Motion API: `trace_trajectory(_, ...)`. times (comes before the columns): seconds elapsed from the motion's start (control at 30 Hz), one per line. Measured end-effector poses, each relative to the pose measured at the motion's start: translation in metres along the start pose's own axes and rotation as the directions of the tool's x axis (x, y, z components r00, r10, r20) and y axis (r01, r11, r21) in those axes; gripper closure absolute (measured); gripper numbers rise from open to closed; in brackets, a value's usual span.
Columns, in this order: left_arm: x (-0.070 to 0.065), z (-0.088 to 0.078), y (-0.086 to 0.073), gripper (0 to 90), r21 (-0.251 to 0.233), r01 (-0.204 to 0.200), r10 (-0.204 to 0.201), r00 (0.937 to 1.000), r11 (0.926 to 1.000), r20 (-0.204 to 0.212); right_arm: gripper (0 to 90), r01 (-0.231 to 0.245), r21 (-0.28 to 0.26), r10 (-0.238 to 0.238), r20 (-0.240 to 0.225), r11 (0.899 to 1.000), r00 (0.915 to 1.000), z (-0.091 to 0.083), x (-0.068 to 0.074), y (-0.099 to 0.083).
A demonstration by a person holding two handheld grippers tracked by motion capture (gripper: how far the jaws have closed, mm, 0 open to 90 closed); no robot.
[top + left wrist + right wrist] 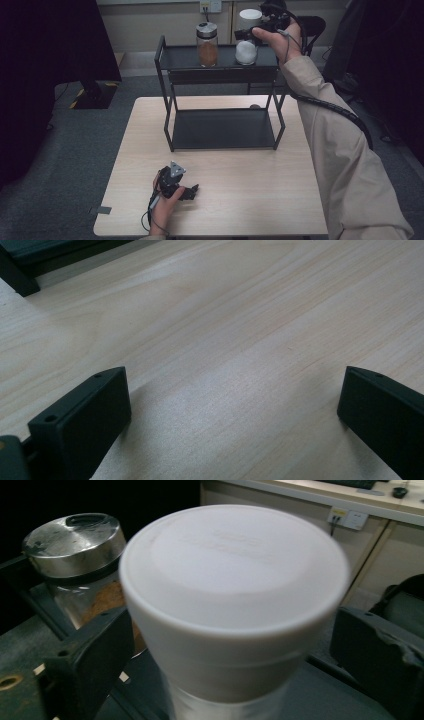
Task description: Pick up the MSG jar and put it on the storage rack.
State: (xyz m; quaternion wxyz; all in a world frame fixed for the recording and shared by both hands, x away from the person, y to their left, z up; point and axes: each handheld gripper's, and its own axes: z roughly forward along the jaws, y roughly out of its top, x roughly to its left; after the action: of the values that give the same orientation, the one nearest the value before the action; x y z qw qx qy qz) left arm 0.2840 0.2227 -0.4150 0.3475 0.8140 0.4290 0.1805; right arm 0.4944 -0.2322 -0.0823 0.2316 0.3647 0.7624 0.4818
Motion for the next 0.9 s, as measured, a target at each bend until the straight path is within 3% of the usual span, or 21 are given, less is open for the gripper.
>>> trace_trajectory(0.17, 0.0, 0.0, 0.0, 0.0, 0.0, 0.0, 0.0, 1.0, 1.0, 0.0, 0.0, -0.025, -0.02, 0.026, 0.033, 0.999, 0.9991, -0.007, 0.002, -0.008)
trace_trajectory(0.4, 0.0, 0.0, 0.0, 0.0, 0.0, 0.0, 0.0, 1.0, 1.0, 0.0, 0.8, -0.042, -0.021, 0.042, 0.007, 0.999, 0.9991, -0.018, -0.003, -0.017)
trace_trajectory(0.9, 0.0, 0.0, 0.0, 0.0, 0.0, 0.0, 0.0, 1.0, 1.0, 0.0, 1.3, -0.017, -0.017, 0.016, -0.005, 1.0, 0.9999, -0.034, 0.01, -0.033)
